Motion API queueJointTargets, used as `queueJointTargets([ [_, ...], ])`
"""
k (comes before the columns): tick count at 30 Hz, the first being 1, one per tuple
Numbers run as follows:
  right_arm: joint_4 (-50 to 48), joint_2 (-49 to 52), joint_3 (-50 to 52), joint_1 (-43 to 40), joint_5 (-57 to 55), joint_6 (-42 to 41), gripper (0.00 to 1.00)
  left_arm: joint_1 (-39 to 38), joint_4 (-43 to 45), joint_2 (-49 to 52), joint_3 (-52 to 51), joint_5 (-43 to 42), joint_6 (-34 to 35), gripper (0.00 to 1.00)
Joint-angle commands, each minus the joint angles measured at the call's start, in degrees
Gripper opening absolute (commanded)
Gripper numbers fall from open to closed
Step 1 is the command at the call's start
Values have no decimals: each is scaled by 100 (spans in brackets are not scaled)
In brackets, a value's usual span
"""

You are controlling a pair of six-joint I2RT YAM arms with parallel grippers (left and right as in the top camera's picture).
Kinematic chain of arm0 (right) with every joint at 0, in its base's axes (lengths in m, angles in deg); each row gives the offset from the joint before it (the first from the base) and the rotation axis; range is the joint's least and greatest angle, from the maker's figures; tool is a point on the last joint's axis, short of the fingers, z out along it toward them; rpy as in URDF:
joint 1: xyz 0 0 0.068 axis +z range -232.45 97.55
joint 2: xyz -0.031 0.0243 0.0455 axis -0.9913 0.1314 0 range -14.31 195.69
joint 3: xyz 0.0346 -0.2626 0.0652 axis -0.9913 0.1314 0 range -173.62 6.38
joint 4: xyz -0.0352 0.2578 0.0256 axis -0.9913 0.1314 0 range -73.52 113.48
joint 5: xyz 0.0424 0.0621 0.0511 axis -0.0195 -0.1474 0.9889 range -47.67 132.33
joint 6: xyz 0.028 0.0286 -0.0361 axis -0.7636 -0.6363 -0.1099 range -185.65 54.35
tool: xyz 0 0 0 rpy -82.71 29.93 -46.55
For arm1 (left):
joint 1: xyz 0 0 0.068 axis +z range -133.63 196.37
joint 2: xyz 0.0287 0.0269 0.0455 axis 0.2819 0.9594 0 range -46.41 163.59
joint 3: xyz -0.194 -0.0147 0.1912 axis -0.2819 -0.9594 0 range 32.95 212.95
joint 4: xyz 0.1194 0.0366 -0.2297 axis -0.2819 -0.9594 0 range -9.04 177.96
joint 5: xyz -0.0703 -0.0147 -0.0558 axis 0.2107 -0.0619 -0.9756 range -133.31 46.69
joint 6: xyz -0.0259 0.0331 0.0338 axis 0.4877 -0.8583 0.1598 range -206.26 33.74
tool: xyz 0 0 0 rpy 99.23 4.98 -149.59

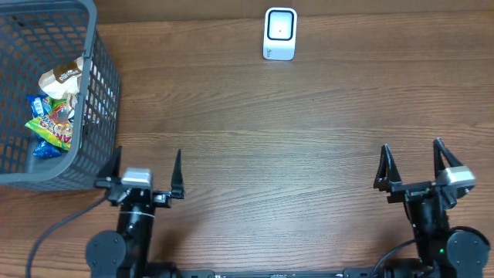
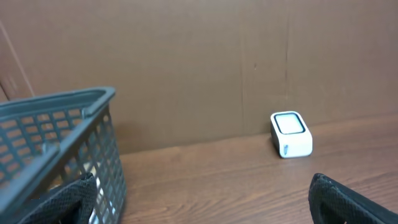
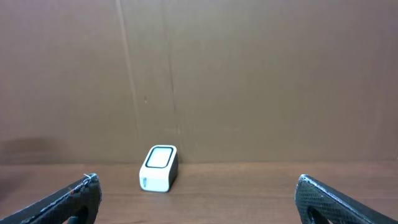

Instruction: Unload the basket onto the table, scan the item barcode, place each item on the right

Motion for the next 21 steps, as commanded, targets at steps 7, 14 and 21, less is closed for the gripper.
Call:
queueJointTargets([
  [7,944,767,-1679,7,136,17,100,33,-896,1534,1993,-66,98,100],
  [14,2079,1401,-2879,7,168,74,100,33,-2236,2855,3895,-68,98,100],
  [21,3034,2426,-4076,7,483,341,100,35,-4035,4500,6258,9,-68,100],
])
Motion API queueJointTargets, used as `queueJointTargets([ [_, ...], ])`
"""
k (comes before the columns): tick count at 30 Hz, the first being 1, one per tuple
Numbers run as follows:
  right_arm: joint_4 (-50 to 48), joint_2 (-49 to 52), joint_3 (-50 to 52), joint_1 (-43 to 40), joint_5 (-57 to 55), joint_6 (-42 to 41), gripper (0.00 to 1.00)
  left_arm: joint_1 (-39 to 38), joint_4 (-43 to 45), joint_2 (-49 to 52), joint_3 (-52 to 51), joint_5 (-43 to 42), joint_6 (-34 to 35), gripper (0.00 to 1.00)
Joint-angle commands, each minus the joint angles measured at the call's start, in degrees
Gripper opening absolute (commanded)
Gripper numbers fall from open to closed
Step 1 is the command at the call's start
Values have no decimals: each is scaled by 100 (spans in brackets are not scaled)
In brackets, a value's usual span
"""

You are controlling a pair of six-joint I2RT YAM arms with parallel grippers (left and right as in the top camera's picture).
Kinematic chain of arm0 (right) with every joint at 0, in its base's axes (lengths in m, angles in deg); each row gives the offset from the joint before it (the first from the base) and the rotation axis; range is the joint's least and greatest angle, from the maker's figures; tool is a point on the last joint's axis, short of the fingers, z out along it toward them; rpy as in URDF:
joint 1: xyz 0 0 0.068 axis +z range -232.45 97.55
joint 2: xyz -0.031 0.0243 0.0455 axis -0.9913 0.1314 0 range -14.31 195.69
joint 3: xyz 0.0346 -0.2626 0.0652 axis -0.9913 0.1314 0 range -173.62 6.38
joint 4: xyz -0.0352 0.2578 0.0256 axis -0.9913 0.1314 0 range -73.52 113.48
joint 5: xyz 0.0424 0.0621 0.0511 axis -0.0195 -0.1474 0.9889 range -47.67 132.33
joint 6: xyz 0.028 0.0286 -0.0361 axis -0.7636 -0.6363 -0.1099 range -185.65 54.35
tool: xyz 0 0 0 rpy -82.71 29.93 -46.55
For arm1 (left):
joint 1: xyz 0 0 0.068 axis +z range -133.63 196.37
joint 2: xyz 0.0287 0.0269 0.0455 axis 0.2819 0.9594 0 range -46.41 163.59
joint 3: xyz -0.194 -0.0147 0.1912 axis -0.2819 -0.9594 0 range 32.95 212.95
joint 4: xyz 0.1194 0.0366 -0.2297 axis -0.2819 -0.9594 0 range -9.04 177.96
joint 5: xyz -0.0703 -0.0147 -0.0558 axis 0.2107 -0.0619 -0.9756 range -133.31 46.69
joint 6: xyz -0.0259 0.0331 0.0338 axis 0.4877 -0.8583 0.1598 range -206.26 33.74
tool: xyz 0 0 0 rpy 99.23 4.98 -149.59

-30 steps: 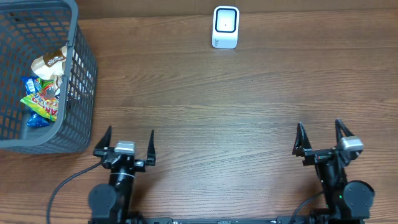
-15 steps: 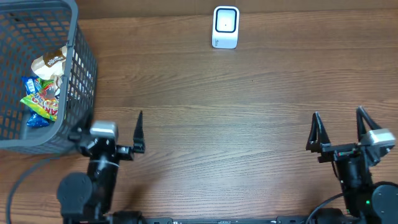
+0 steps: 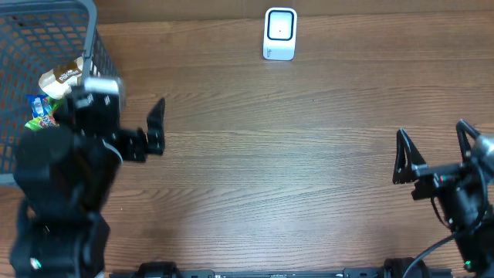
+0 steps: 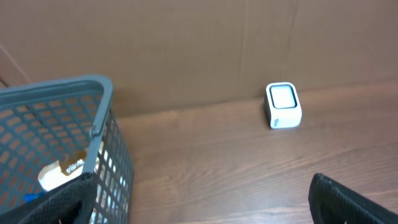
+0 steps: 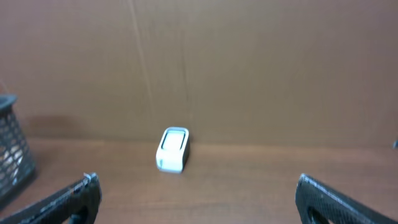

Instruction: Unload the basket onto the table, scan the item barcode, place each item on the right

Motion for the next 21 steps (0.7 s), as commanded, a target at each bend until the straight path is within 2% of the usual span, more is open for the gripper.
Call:
queueJointTargets([
  [1,363,535,-669,9,146,125,100,35,-601,754,1167,2,-144,100],
  [6,1499,1545,-1777,9,229,160,100,37,-1969,2044,3099,28,-245,100],
  [12,3268,3112,-3329,9,949,988,100,149,-3807,3630,5543,-162,-372,100],
  [16,4092,3958,-3956,9,1043,979,100,149,-4092,4109,5908,-181,-577,100],
  [21,4317,4592,-3969,9,1563,813,100,136,-4188,4562,5908,-505,-442,100],
])
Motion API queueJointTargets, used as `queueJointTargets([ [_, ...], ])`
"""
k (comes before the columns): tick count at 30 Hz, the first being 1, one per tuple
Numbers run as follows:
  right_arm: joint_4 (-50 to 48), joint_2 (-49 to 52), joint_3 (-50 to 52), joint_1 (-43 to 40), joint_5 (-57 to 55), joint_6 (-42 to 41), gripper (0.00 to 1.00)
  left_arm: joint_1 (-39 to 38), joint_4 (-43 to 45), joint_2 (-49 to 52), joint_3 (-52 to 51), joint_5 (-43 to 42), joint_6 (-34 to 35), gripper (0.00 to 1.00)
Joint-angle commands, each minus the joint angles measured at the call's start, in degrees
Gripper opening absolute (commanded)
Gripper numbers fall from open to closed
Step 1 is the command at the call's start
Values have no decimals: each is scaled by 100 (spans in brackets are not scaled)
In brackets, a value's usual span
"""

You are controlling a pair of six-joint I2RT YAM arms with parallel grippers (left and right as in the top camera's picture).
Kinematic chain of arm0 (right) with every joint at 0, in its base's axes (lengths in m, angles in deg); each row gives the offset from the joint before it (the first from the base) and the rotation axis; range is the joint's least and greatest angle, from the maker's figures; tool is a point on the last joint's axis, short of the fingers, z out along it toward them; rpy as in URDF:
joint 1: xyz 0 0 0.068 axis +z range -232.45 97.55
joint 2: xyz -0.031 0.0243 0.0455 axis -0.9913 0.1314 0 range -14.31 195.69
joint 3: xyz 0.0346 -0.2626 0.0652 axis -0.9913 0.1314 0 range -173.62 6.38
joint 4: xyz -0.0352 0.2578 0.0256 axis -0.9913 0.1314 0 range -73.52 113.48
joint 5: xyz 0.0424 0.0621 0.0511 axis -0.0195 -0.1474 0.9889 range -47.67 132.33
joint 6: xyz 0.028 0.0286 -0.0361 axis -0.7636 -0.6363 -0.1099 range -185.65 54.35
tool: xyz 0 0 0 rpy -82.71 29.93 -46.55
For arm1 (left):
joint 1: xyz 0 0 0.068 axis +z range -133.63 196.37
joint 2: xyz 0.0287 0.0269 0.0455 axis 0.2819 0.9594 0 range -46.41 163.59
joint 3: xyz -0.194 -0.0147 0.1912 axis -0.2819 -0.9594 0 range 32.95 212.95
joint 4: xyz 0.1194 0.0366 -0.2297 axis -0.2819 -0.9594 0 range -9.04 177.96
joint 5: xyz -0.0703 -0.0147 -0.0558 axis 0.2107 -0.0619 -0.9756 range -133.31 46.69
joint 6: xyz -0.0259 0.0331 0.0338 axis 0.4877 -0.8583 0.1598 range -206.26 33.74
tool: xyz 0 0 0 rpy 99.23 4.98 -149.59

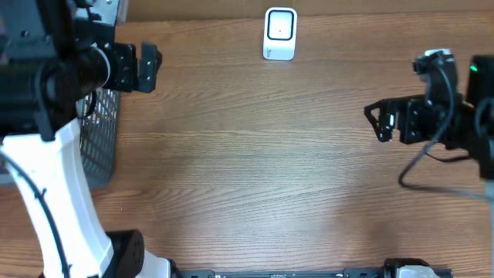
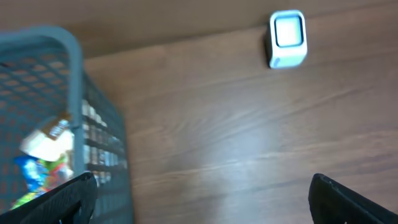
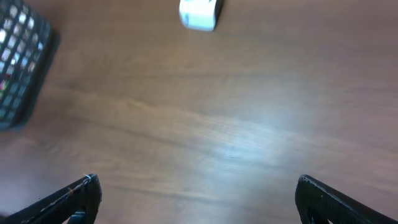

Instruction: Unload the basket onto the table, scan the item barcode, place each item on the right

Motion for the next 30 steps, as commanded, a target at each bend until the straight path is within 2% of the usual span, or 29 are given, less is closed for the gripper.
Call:
queueJointTargets([
  [1,52,271,-160,9,542,-9,100,15,-68,284,125,-247,-92,100],
  [4,94,463,-160,9,544,-11,100,68,-68,356,125,-111,258,100],
  [8,101,509,-160,9,544,-13,100,389,-109,295,387,754,1344,100],
  [10,103,505,-160,9,542,-13,100,651,-225,258,579,791,1486,100],
  [20,118,505,-160,9,546,-15,100,2841,-503,317,811,798,1744,100],
  [27,109,505,-160,9,544,-13,100,3134,-203,1025,811,802,1709,100],
  [30,120,505,-160,9,544,-13,100,3134,-35,1436,811,802,1453,100],
])
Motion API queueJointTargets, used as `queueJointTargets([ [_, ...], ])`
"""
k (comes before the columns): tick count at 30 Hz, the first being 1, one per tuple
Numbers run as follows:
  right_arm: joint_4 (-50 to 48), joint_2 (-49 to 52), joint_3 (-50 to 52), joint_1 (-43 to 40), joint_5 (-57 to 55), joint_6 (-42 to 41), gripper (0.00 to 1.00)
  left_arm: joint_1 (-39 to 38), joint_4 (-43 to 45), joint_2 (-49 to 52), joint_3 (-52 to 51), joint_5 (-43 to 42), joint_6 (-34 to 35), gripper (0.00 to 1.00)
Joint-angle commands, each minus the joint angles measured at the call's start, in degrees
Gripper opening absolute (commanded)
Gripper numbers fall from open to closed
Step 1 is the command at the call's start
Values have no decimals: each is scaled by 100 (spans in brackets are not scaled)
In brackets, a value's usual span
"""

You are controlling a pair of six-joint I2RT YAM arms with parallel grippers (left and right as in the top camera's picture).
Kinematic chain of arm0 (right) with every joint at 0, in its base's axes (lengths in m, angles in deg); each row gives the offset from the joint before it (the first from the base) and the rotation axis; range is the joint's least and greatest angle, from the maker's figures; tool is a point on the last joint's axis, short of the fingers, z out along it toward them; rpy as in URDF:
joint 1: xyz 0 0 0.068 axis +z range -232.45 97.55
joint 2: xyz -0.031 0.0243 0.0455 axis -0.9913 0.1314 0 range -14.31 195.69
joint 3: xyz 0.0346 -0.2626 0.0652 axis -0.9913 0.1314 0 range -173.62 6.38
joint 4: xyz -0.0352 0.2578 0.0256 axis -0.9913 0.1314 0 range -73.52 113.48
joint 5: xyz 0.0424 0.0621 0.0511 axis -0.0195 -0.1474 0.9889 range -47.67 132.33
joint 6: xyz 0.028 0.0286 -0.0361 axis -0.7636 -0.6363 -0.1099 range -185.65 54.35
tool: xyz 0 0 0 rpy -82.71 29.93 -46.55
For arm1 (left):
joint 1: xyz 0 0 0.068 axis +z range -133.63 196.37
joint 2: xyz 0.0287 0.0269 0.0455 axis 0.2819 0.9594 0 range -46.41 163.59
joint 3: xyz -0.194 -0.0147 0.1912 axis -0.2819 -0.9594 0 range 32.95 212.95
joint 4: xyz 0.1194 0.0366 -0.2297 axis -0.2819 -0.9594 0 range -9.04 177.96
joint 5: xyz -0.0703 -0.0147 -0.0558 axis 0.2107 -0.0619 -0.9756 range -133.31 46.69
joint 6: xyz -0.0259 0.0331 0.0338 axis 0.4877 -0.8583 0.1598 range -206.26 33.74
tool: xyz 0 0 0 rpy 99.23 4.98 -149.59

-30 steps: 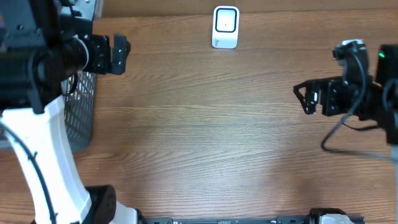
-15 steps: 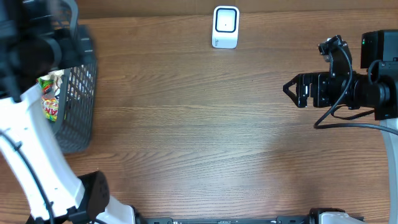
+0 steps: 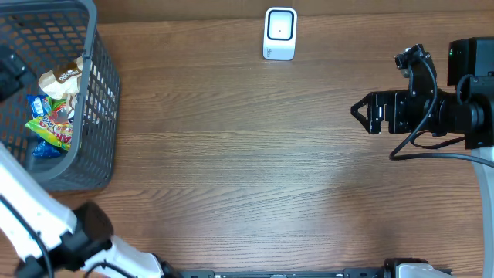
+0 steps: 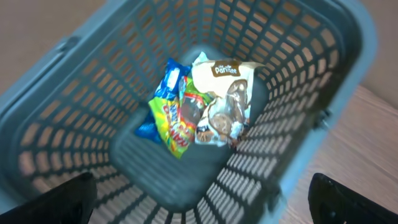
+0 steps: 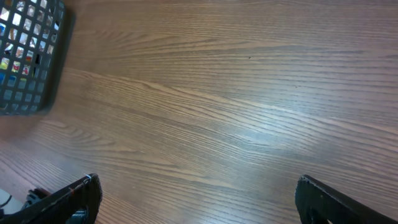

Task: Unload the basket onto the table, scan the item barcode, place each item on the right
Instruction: 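Reach the left gripper into the basket and grasp the white snack bag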

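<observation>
Several snack packets lie in the grey basket [image 3: 100, 93] at the table's left: a white-and-brown packet [image 4: 225, 93] and a colourful yellow-blue packet [image 4: 169, 118], also seen from above as the colourful packet [image 3: 50, 123]. My left gripper [image 4: 199, 211] hangs open high over the basket and looks down into it; only its fingertips [image 4: 62, 199] show. The white scanner [image 3: 279, 32] stands at the back middle. My right gripper [image 3: 356, 111] is open above the table's right side, pointing left, with nothing between its fingers [image 5: 348, 199].
Bare brown wood runs between the basket and the scanner. In the right wrist view the basket [image 5: 28, 56] shows at the upper left. The left arm's white link [image 3: 31, 208] crosses the front left corner.
My left gripper was beside the basket's right rim, looking at the table and scanner; now it is over the basket, looking in. The right gripper has shifted slightly left; the scanner has left its view.
Both grippers stood open at the table's front edge, facing the back wall. Then the left one was near the basket's side and the right one a little further right. Then both were higher and further back. Now the left one is above the packets.
</observation>
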Motion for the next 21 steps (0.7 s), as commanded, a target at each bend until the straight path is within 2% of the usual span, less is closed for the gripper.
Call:
queueJointTargets([
  [1,-4,-68,-155,9,48,-13,100,11,101,577,76,31,-146,99],
  [6,-13,-68,-155,9,48,-15,100,11,420,1364,76,-361,-177,98],
  [10,-39,-68,-155,9,48,-15,100,-52,706,1937,76,-907,-485,96],
  [21,-28,-68,-155,9,46,-15,100,-317,800,3209,76,-846,-542,88],
])
